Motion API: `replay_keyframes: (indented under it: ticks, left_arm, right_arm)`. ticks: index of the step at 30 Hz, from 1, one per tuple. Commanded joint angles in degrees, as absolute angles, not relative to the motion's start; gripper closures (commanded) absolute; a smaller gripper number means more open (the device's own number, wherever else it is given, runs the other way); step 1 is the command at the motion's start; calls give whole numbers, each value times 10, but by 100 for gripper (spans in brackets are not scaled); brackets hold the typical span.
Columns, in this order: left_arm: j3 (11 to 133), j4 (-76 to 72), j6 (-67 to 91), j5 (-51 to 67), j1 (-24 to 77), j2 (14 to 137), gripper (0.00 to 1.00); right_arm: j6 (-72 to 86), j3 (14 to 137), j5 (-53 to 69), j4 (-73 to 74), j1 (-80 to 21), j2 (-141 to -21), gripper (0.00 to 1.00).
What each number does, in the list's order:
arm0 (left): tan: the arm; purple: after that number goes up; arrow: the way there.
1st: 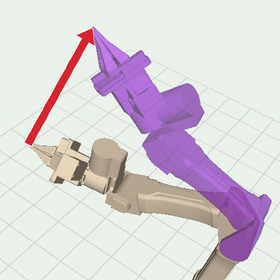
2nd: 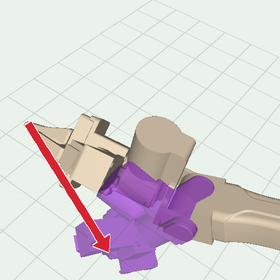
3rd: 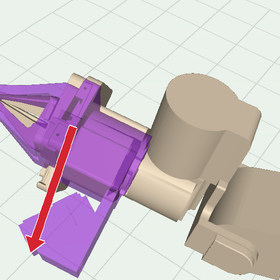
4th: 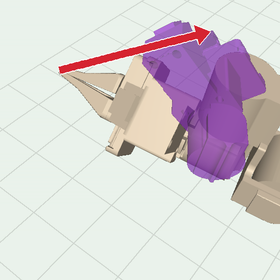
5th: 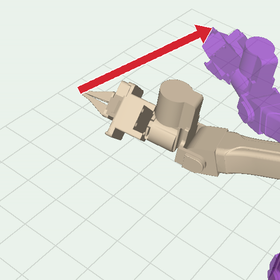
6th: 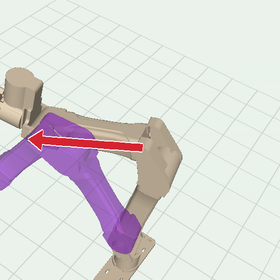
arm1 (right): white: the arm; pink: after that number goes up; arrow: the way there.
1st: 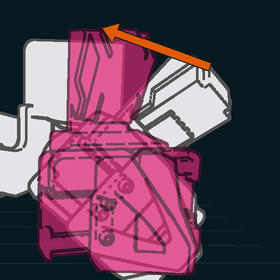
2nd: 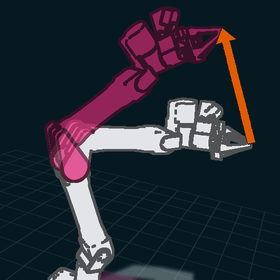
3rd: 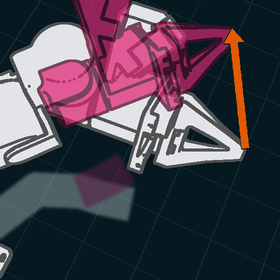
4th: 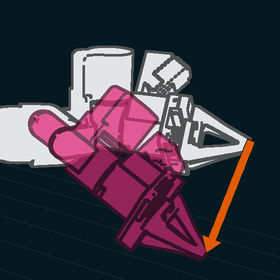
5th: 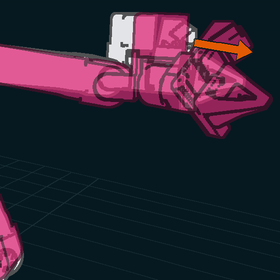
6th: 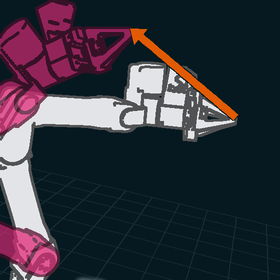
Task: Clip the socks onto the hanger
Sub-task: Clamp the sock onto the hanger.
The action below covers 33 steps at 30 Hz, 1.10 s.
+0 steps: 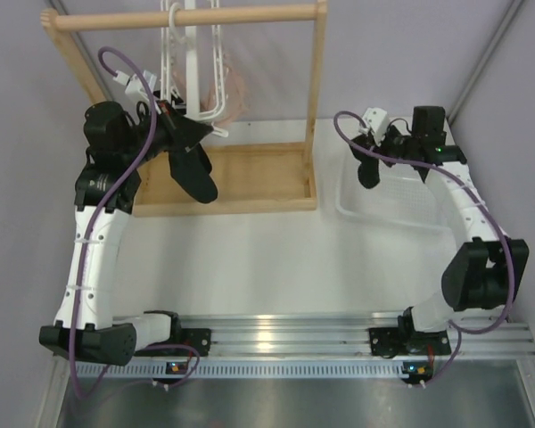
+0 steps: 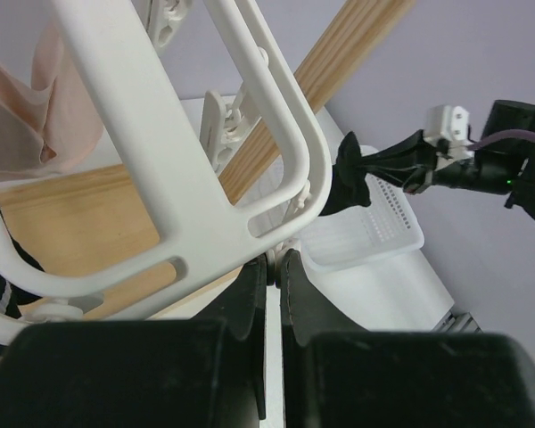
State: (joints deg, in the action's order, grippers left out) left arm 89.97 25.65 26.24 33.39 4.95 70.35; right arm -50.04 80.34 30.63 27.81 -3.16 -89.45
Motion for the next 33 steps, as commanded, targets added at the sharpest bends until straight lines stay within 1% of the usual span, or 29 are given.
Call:
replay_keyframes:
  ticks: [1, 5, 9, 14, 17, 23, 29, 33]
  left_arm:
    - [904, 200, 265, 330, 45, 689, 100]
    - [905, 199, 266, 330, 45, 688, 100]
    - [902, 197, 267, 331, 45, 686, 100]
    - [902, 198, 268, 342, 45, 686, 100]
    - [899, 198, 271, 349, 45, 686, 100]
    - [889, 201, 272, 368, 45, 685, 100]
    - [883, 204, 278, 381, 45, 684, 100]
    - [878, 207, 275, 384, 45, 679, 100]
  right_arm:
    - [-520, 817, 399, 256, -42, -845, 100]
    - [-523, 827, 413, 240, -95, -798, 100]
    - [-528, 839, 425, 234, -186, -780, 100]
    - [-554, 856, 399, 227, -297, -791, 100]
    - [-559, 873, 377, 218, -343, -814, 100]
    - [-573, 922, 339, 198, -409, -867, 100]
    - [-581, 966, 318, 185, -444, -911, 100]
    - [-579, 988, 315, 179, -447, -925, 100]
